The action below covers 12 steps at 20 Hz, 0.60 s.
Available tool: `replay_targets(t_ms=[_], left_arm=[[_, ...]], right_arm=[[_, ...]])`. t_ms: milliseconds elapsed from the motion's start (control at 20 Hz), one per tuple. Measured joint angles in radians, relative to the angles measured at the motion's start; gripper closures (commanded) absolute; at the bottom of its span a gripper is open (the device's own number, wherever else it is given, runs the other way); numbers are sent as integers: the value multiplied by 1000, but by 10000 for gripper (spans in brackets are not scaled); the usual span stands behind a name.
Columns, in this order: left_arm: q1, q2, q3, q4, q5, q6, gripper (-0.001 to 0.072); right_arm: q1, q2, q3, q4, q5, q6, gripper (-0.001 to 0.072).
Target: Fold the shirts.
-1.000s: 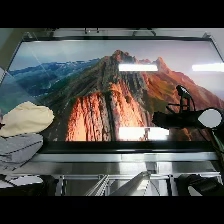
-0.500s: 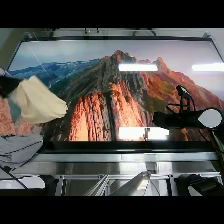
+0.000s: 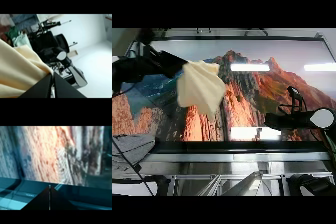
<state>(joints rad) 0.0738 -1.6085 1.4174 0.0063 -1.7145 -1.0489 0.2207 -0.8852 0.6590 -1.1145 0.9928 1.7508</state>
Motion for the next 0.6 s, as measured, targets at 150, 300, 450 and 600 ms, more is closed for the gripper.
replay_targets(t_ms=[150,300,450,600], left_arm=[[-38,-63,1,104,-5,-40,365],[0,-97,1,146,-23,-69,366],[87,-103,1,186,-50,-79,365],[172,-68,-49,310,-29,-91,365]], right_arm=[[0,0,0,0,15,0,483],[0,0,0,-1,23,-16,217],[0,0,0,0,27,-32,217],[1,-23,0,3,12,-51,218]])
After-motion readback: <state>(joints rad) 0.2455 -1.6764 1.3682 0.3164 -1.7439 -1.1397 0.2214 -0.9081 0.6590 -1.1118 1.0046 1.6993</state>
